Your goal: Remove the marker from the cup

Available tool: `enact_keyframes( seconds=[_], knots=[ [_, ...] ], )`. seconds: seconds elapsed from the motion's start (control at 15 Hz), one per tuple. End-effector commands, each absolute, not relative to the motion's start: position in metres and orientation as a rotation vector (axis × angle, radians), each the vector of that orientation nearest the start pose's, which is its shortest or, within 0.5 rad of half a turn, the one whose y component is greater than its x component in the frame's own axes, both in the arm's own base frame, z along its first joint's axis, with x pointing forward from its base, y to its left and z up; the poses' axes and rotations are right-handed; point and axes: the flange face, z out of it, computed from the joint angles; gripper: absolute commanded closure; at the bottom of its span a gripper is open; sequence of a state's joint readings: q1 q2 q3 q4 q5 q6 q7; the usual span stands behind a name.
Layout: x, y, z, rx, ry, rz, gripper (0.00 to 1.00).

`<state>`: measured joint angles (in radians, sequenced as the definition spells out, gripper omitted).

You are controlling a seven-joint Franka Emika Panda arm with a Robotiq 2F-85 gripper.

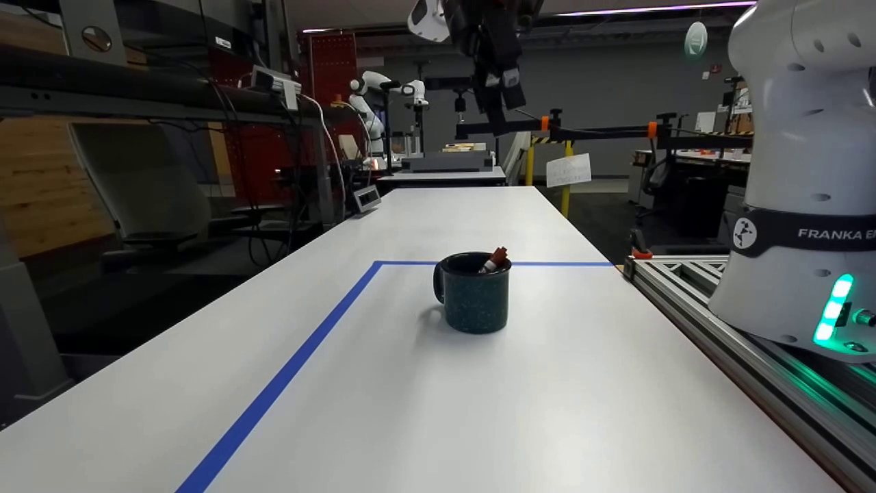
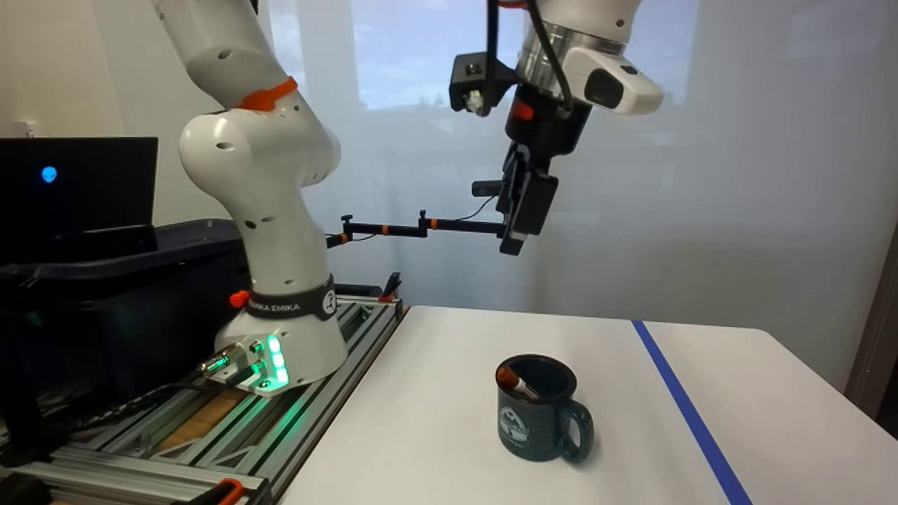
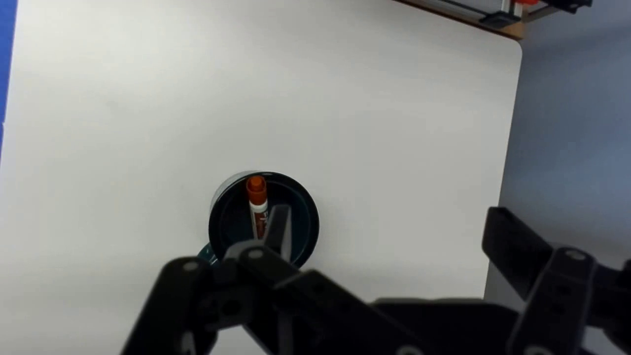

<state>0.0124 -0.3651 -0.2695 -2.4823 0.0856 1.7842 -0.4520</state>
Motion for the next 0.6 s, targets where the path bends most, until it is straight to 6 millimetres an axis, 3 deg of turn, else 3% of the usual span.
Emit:
enact_keyframes(
  seconds=[0.0, 0.33, 0.4, 0.53],
  knots=[
    [0.400, -0.080, 0.370, -2.871, -0.347, 0.570, 0.00],
    [0.415, -0.073, 0.342, -3.031, -0.475, 0.710, 0.00],
    [0.407, -0.070, 0.344, -2.957, -0.459, 0.688, 0.00],
    [0.412, -0.069, 0.337, -2.994, -0.477, 0.713, 0.00]
  ],
)
